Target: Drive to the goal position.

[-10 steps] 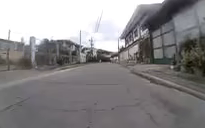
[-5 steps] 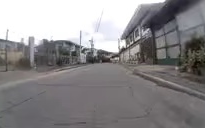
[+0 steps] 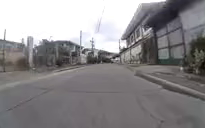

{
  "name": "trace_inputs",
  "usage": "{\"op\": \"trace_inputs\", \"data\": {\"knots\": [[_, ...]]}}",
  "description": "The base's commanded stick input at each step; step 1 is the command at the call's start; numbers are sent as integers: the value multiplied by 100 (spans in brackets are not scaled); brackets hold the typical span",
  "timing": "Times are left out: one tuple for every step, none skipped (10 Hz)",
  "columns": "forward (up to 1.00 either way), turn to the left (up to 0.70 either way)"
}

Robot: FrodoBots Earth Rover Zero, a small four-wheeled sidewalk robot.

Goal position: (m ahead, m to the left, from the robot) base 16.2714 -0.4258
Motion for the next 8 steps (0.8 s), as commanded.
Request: {"op": "trace_inputs", "data": {"knots": [[63,0],[63,0],[63,0],[63,0],[63,0],[63,0],[63,0],[63,0]]}}
